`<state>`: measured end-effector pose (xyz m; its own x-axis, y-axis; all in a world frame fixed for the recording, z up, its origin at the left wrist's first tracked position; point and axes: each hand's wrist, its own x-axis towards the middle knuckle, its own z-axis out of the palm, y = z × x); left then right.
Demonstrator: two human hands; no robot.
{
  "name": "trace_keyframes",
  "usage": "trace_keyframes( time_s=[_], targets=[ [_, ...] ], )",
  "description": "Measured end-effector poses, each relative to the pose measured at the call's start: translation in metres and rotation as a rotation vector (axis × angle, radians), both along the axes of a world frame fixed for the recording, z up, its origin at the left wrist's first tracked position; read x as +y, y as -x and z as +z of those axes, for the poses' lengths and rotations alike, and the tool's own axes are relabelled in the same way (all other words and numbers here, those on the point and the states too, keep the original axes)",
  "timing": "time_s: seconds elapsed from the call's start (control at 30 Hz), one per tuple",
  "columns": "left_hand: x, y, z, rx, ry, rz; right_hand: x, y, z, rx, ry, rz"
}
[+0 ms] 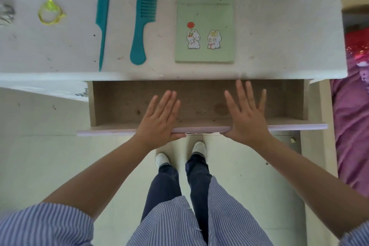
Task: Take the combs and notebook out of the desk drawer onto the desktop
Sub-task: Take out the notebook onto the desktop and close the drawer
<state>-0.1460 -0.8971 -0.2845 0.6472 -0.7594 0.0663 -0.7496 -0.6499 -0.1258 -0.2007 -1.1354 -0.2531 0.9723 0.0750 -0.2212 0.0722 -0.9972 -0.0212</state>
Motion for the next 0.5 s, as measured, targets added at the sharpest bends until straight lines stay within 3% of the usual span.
trace_keyframes(
  time_s=[0.1,0.23,0.37,0.5],
  targets=[
    [-0.002,-0.017,0.016,0.021,0.024,0.111,-0.008,-0.015,0.008,-0.046,-0.033,-0.032],
    [-0.014,-0.04,0.03,0.024,0.002,0.156,-0.012,-0.042,0.018,0.046,-0.028,-0.103],
    [-0.03,-0.069,0.038,-0.002,0.041,0.162,-0.018,-0.069,0.021,-0.151,-0.004,-0.129],
    [-0.037,-0.087,0.041,0.04,0.136,0.138,-0.018,-0.081,0.023,-0.167,-0.079,-0.16]
  ],
)
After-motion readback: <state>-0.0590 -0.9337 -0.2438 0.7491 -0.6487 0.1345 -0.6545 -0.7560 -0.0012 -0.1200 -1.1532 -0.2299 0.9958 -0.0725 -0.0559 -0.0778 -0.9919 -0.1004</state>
